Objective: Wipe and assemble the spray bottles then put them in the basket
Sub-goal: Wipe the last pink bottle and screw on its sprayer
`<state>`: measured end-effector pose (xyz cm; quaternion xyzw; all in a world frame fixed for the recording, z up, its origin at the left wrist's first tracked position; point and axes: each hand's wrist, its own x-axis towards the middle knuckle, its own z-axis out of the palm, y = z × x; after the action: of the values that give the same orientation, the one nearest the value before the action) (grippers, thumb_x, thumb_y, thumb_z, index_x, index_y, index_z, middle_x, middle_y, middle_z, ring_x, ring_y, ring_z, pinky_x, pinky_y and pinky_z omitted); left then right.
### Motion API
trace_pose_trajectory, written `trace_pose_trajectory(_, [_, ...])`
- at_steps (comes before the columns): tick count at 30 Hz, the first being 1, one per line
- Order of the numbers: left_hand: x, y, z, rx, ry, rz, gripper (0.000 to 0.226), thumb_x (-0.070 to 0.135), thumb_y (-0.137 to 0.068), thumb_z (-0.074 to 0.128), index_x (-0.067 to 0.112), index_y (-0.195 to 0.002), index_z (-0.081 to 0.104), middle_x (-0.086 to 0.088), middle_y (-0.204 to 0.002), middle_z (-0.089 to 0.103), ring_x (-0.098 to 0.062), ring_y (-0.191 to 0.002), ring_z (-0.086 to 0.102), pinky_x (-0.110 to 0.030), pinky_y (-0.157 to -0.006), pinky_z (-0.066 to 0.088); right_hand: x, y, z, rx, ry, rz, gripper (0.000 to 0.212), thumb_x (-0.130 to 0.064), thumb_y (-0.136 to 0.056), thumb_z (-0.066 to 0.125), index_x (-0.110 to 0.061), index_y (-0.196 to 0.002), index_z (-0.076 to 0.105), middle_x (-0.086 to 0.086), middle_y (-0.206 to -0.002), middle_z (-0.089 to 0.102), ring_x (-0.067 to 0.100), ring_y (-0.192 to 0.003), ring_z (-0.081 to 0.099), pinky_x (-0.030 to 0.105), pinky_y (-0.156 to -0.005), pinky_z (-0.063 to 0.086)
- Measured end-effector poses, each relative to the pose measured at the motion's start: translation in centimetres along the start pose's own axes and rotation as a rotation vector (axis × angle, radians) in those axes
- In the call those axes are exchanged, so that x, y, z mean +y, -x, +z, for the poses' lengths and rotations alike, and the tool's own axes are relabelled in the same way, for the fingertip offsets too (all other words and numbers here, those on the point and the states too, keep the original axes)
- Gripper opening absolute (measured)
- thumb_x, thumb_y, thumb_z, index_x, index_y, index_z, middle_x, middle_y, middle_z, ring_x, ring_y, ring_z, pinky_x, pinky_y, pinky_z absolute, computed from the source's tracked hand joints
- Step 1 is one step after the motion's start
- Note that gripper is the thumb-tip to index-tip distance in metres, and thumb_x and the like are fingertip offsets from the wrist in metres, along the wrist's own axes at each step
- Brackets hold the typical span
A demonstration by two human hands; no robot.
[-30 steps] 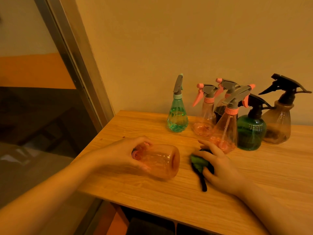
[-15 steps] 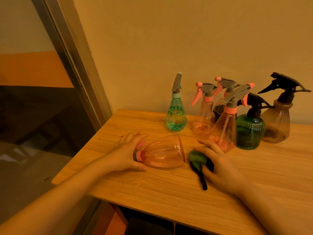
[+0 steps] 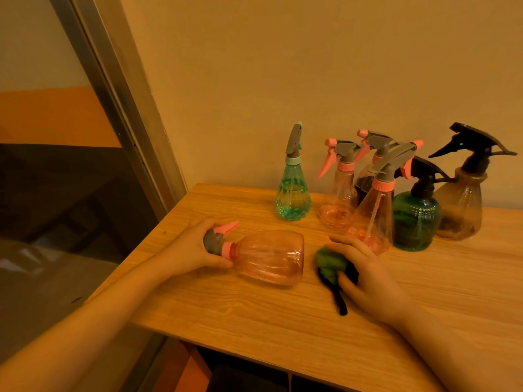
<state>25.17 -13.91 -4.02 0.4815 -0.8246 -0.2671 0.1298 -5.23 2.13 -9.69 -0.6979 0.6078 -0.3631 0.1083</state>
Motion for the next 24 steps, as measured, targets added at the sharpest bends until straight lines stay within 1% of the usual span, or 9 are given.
trace_pose_trajectory(2, [0.6, 0.1, -0.5, 0.028, 0.041, 0.045, 0.079, 0.037, -0.056, 0.088, 0.043, -0.119, 0.04, 0.01, -0.12, 0.042, -0.009, -0.107, 0.047, -0.014, -0.08, 0.039, 0.1, -0.1, 0.0, 0.01, 0.009, -0.012, 0.057, 0.004, -0.079, 0.06, -0.025, -0.128, 0.052, -0.013, -0.131, 0.044, -0.002, -0.123, 0.038, 0.004, -0.102, 0.025])
trace_pose_trajectory(5, [1.9, 0.5, -1.0, -0.015, 0.19, 0.069, 0.072, 0.025, -0.06, 0.086, 0.049, -0.109, 0.039, 0.011, -0.112, 0.05, -0.006, -0.094, 0.057, -0.015, -0.068, 0.05, 0.1, -0.2, 0.0, 0.02, 0.023, -0.031, 0.054, 0.007, -0.079, 0.06, -0.021, -0.125, 0.055, -0.012, -0.125, 0.048, -0.003, -0.118, 0.04, 0.004, -0.102, 0.026])
trace_pose_trajectory(7, [2.5, 0.7, -1.2, -0.033, 0.311, 0.057, 0.072, 0.014, -0.064, 0.084, 0.044, -0.116, 0.044, 0.01, -0.112, 0.049, -0.012, -0.088, 0.062, -0.021, -0.06, 0.055, 0.2, -0.2, 0.0, 0.025, 0.033, -0.036, 0.052, 0.007, -0.079, 0.061, -0.018, -0.124, 0.057, -0.012, -0.124, 0.049, -0.002, -0.118, 0.041, 0.002, -0.101, 0.023])
trace_pose_trajectory(9, [2.9, 0.7, -1.5, -0.026, 0.372, 0.058, 0.075, 0.01, -0.065, 0.082, 0.043, -0.121, 0.046, 0.013, -0.115, 0.045, -0.018, -0.088, 0.063, -0.026, -0.057, 0.057, 0.3, -0.2, 0.1, 0.03, 0.037, -0.042, 0.051, 0.007, -0.078, 0.061, -0.016, -0.124, 0.058, -0.011, -0.123, 0.05, -0.002, -0.116, 0.042, 0.001, -0.1, 0.023])
trace_pose_trajectory(11, [3.4, 0.7, -1.6, -0.006, 0.393, 0.075, 0.077, 0.007, -0.067, 0.081, 0.044, -0.124, 0.045, 0.019, -0.115, 0.04, -0.017, -0.089, 0.061, -0.027, -0.056, 0.057, 0.3, -0.2, 0.2, 0.03, 0.035, -0.049, 0.051, 0.008, -0.078, 0.061, -0.015, -0.123, 0.058, -0.011, -0.122, 0.05, -0.004, -0.115, 0.041, 0.001, -0.099, 0.023])
trace_pose_trajectory(14, [4.0, 0.7, -1.8, 0.008, 0.405, 0.088, 0.076, 0.006, -0.068, 0.081, 0.04, -0.127, 0.046, 0.021, -0.114, 0.04, -0.014, -0.09, 0.06, -0.027, -0.057, 0.058, 0.5, -0.3, 0.2, 0.049, 0.021, -0.056, 0.051, 0.006, -0.078, 0.06, -0.018, -0.122, 0.058, -0.011, -0.121, 0.051, -0.001, -0.115, 0.044, 0.003, -0.1, 0.026])
trace_pose_trajectory(18, [4.4, 0.7, -1.7, 0.034, 0.361, 0.141, 0.076, 0.007, -0.068, 0.082, 0.035, -0.129, 0.046, 0.022, -0.115, 0.042, -0.011, -0.089, 0.061, -0.024, -0.052, 0.055, -0.2, -0.2, -0.3, 0.177, -0.04, -0.077, 0.047, -0.001, -0.082, 0.056, -0.026, -0.121, 0.055, -0.017, -0.122, 0.052, -0.007, -0.118, 0.045, 0.01, -0.1, 0.033])
trace_pose_trajectory(21, [4.7, 0.6, -1.5, 0.041, 0.336, 0.178, 0.074, 0.01, -0.07, 0.082, 0.035, -0.13, 0.046, 0.023, -0.113, 0.045, -0.002, -0.085, 0.063, -0.022, -0.046, 0.052, -1.1, -0.4, -0.9, 0.317, -0.078, -0.098, 0.042, -0.004, -0.084, 0.053, -0.02, -0.122, 0.055, -0.007, -0.124, 0.056, 0.001, -0.122, 0.047, 0.016, -0.103, 0.035])
trace_pose_trajectory(24, [5.3, 0.5, -1.6, 0.035, 0.34, 0.177, 0.071, 0.012, -0.07, 0.081, 0.033, -0.128, 0.047, 0.019, -0.108, 0.05, -0.01, -0.078, 0.067, -0.023, -0.044, 0.051, -2.6, -1.2, -1.8, 0.429, -0.105, -0.116, 0.038, -0.006, -0.086, 0.053, -0.012, -0.124, 0.057, -0.002, -0.125, 0.057, 0.006, -0.121, 0.05, 0.021, -0.103, 0.038])
